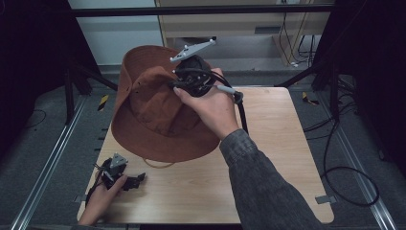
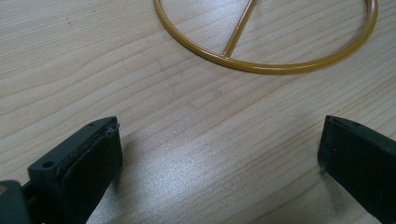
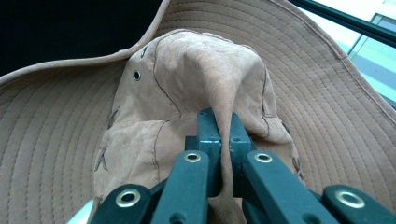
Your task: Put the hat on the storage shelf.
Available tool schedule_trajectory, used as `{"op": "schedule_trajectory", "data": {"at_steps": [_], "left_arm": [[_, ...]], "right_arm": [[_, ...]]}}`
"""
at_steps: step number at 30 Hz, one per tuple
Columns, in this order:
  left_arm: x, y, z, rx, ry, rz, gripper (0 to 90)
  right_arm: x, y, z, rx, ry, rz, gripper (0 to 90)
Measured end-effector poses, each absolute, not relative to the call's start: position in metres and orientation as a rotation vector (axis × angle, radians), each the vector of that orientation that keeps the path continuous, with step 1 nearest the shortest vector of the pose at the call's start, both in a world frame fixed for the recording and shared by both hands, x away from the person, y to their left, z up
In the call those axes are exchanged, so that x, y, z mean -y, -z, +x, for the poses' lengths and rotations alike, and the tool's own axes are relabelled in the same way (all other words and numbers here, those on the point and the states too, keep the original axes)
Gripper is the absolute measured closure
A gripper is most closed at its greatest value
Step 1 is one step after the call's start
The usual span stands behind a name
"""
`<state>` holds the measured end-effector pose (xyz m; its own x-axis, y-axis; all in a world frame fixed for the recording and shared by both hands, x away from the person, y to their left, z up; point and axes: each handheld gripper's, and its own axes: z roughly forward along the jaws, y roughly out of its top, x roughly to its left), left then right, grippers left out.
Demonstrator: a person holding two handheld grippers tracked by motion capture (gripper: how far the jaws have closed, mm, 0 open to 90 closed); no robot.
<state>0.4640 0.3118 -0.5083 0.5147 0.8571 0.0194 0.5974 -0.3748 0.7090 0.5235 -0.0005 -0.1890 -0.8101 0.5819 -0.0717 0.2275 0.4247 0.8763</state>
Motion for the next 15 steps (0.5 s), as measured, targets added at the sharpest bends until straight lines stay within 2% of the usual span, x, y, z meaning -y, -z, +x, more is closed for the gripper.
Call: {"op": "schedule_trajectory", "data": {"at_steps": [15], "left_arm": [[-0.312,0.508,0.464,-1.181,-0.515,2.107,0.0]], "right_arm": [[-0.014,0.188,0.533,-2.329,-1.335,0.700,89.1]]}}
